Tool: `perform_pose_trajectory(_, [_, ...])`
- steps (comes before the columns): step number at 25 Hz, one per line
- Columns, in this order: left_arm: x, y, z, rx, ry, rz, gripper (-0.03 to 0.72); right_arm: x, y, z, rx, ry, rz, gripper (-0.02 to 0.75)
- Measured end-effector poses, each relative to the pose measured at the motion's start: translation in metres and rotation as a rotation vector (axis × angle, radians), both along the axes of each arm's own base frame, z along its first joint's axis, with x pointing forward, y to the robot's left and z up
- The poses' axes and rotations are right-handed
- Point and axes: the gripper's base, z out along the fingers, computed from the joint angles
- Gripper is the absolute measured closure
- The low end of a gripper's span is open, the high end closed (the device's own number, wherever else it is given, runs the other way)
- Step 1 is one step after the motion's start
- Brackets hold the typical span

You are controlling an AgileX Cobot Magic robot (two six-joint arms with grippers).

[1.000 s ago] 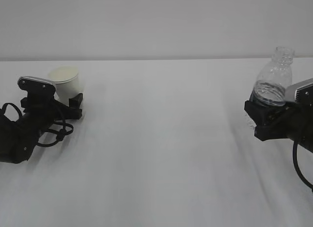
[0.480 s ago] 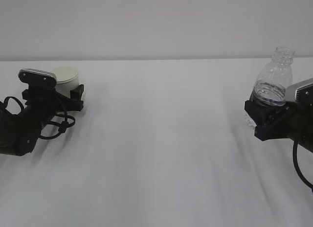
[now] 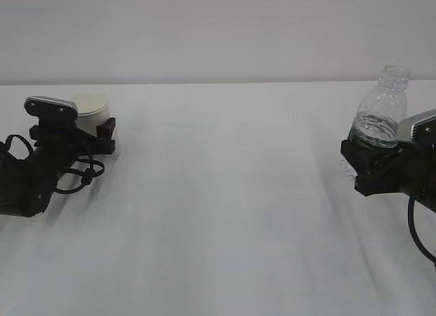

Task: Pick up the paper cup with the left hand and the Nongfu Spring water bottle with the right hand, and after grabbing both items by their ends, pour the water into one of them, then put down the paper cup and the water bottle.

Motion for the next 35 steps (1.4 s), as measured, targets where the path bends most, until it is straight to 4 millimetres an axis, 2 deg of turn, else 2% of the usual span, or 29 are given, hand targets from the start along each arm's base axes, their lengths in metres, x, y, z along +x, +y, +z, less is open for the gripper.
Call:
perform_pose_trajectory(14, [0.0082,-0.0008,-0.0053,-0.004,-0.012,0.005,0.009,0.0,0.0,0.0,0.0,0.0,0.0,0.281])
perform_pose_trajectory(24, [0.0081,-0.0013,-0.0053,-0.002,-0.012,0.0,0.055,0.0,0.0,0.0,0.0,0.0,0.0,0.281])
perform_pose_trajectory(35, [0.0081,-0.0023,-0.0045,0.002,-0.015,-0.012,0.181,0.0,0.0,0.0,0.0,0.0,0.0,0.281])
